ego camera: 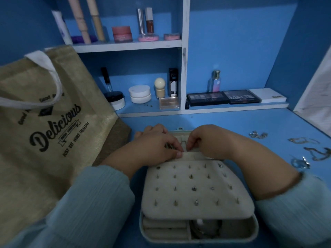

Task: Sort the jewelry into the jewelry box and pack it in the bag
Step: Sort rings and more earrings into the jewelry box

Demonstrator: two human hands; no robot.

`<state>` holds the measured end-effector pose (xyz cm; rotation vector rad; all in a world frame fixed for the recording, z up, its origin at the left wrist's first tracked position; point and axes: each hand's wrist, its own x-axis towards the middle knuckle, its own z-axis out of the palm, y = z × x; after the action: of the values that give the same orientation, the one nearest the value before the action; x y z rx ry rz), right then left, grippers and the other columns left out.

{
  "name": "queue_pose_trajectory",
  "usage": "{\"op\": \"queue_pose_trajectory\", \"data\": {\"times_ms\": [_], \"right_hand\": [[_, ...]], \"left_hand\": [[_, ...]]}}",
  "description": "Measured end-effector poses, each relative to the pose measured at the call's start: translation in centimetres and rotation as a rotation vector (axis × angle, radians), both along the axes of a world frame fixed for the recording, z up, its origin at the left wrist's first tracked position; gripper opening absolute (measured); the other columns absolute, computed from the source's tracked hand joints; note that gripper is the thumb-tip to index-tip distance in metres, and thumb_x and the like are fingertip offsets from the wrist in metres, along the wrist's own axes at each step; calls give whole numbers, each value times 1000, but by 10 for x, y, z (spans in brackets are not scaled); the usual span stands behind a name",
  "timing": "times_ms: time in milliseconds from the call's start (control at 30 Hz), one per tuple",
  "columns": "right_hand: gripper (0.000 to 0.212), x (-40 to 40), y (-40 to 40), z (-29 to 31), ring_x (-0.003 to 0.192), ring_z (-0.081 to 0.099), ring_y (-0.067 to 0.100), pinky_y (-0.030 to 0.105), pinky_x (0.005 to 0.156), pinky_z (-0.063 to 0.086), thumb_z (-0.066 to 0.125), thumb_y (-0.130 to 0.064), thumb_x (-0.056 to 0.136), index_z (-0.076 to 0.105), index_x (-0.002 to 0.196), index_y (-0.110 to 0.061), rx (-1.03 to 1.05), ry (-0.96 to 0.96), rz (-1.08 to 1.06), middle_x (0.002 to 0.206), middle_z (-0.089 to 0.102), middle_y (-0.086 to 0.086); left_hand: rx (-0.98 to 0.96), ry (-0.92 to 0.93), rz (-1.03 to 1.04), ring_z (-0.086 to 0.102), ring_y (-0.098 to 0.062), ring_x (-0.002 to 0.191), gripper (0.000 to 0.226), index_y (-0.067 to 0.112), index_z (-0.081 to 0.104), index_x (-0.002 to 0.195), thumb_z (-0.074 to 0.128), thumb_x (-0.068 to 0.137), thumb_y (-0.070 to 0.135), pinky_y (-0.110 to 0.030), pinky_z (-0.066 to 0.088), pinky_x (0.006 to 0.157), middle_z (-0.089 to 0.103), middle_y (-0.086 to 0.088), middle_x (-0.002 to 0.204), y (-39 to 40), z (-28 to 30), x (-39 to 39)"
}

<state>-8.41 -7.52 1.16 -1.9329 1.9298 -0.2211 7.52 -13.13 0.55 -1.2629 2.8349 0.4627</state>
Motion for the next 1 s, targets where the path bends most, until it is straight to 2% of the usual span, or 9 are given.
{"op": "queue_pose_trajectory", "data": {"times_ms": [167, 300, 367, 433, 533, 633, 733, 867, 1000], "right_hand": [[30, -1, -2, 1, 97, 52, 10, 17, 80, 38, 43, -7, 91, 60, 85, -31, 37, 29, 55, 101, 55, -8], [31, -7, -1, 7, 83, 49, 8, 7, 48, 41, 40, -7, 93, 61, 93, -30, 27, 25, 18, 100, 48, -7], [33, -13, 2, 9, 90, 50, 11, 16, 62, 45, 39, -7, 93, 58, 87, -34, 21, 68, 11, 110, 52, -5], [33, -22, 9, 12, 95, 49, 11, 20, 75, 39, 40, -7, 92, 55, 85, -35, 5, 118, 7, 115, 55, -4], [29, -45, 22, 20, 96, 50, 10, 18, 78, 34, 43, -10, 92, 54, 82, -35, 4, 164, -17, 113, 59, -5], [27, -75, 38, 27, 92, 48, 10, 21, 81, 37, 45, -16, 92, 51, 75, -37, 38, 216, -88, 110, 57, -6], [18, -110, 54, 29, 93, 48, 12, 27, 89, 42, 47, -20, 91, 53, 82, -35, 57, 270, -180, 107, 55, -6], [12, -151, 75, 32, 92, 52, 12, 24, 85, 42, 51, -23, 90, 60, 94, -30, 76, 304, -291, 103, 56, -7], [15, -185, 92, 34, 88, 49, 12, 20, 77, 37, 52, -21, 89, 63, 97, -28, 84, 311, -376, 101, 55, -5]], "left_hand": [[11, -17, -6, 28, -13, 120, 3, 50, 51, 88, 54, 86, 50, -31, 17, 92, 35, 10, 119, 1, 0, -1], [12, 7, -25, 32, -12, 112, 6, 50, 53, 91, 55, 86, 49, -30, 22, 91, 36, 11, 108, 1, 5, -5], [7, -33, -65, 36, -15, 111, 12, 47, 57, 98, 53, 88, 49, -33, 29, 96, 38, 10, 105, 1, 10, -13], [-3, -87, -123, 40, -15, 109, 18, 45, 59, 104, 50, 89, 49, -33, 34, 94, 42, 10, 104, 1, 16, -24], [-35, -146, -225, 43, -14, 107, 20, 40, 60, 106, 49, 91, 47, -32, 36, 93, 50, 9, 108, 3, 25, -45], [-68, -188, -311, 47, -14, 108, 23, 36, 60, 109, 48, 92, 46, -34, 38, 96, 53, 8, 111, 4, 34, -72], [-70, -189, -372, 48, -12, 109, 22, 36, 61, 107, 49, 91, 46, -35, 40, 98, 56, 11, 113, 2, 39, -102], [-53, -137, -355, 46, -9, 115, 21, 36, 62, 107, 51, 90, 43, -33, 37, 102, 55, 14, 118, -4, 38, -146], [-112, -155, -343, 42, -10, 121, 31, 38, 56, 120, 52, 90, 44, -30, 33, 102, 51, 14, 128, -6, 27, -184]]}}
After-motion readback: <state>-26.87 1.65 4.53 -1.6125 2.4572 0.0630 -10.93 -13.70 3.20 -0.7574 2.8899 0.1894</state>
